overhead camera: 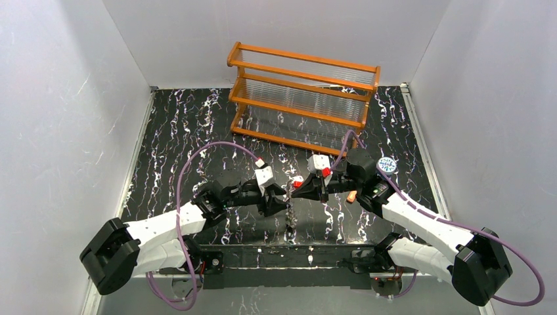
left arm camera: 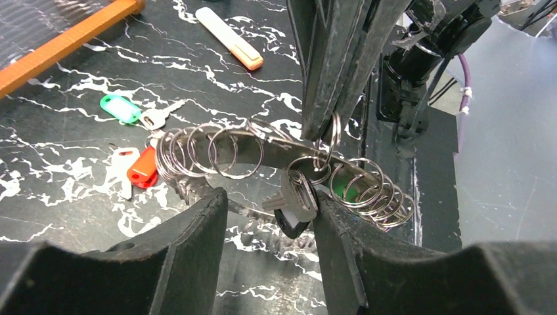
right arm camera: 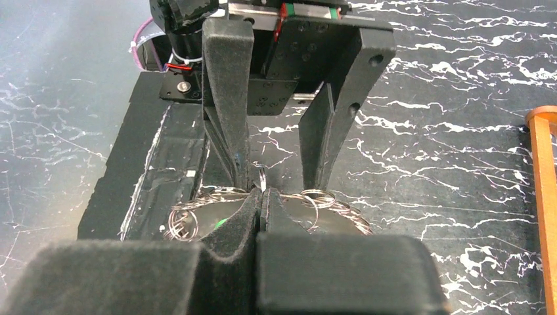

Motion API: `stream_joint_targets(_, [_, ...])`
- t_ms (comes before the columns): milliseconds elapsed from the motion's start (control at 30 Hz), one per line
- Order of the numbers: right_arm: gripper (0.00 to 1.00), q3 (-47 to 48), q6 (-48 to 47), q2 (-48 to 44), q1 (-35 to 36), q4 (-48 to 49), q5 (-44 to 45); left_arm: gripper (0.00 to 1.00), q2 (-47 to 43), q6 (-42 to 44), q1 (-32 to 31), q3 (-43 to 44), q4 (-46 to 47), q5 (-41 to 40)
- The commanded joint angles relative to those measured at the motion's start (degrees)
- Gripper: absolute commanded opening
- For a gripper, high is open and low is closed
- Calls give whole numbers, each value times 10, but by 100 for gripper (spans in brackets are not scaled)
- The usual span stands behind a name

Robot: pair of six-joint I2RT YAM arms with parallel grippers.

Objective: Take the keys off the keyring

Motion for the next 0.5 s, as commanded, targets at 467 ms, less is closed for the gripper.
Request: stream_joint_targets(467, [1, 18, 14, -9, -2, 55, -48, 26, 3, -45, -3, -26, 94, 37])
